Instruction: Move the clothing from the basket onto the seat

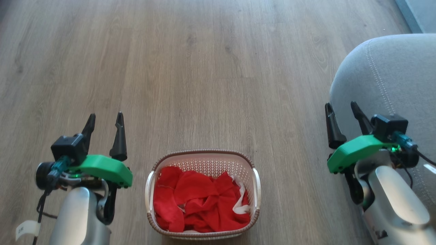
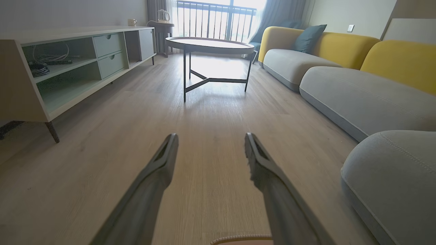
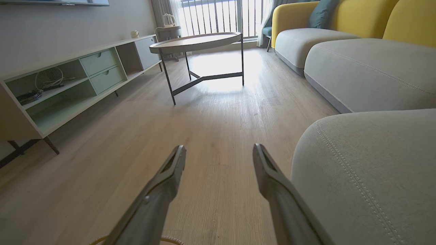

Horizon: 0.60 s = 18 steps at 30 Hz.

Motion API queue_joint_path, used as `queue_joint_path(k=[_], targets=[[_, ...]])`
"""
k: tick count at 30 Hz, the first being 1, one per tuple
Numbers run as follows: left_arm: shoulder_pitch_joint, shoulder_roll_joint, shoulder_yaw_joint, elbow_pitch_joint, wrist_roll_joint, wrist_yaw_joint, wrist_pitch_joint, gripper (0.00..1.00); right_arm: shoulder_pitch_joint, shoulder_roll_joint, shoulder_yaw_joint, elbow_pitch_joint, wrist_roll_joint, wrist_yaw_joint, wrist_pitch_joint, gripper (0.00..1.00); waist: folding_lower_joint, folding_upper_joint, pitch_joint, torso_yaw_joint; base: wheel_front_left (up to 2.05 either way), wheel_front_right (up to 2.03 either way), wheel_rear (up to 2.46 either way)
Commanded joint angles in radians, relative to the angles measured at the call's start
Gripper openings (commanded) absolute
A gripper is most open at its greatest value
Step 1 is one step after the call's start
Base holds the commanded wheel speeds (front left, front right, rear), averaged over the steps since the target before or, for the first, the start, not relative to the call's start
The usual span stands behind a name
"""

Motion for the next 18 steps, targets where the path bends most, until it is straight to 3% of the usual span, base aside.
queue_joint_path(k=[1,7,18], targets=[[-0.068,0.011,0.031,-0.028,0.030,0.003,-0.015,1.00,-0.065,-0.013,0.019,-0.028,-0.028,0.007,-0.015,1.00,-0.0001,0.0000,0.000,-0.001,0.00,0.00,0.00],[-0.079,0.010,0.039,-0.023,0.094,0.004,-0.031,1.00,-0.079,-0.018,0.016,-0.021,-0.085,0.007,-0.031,1.00,-0.0001,0.0000,0.000,0.000,0.00,0.00,0.00],[-0.074,0.009,0.056,-0.001,0.053,0.002,-0.031,1.00,-0.059,-0.004,-0.033,-0.028,-0.100,0.007,-0.031,1.00,-0.0001,0.0000,-0.006,0.002,0.00,0.00,0.00]])
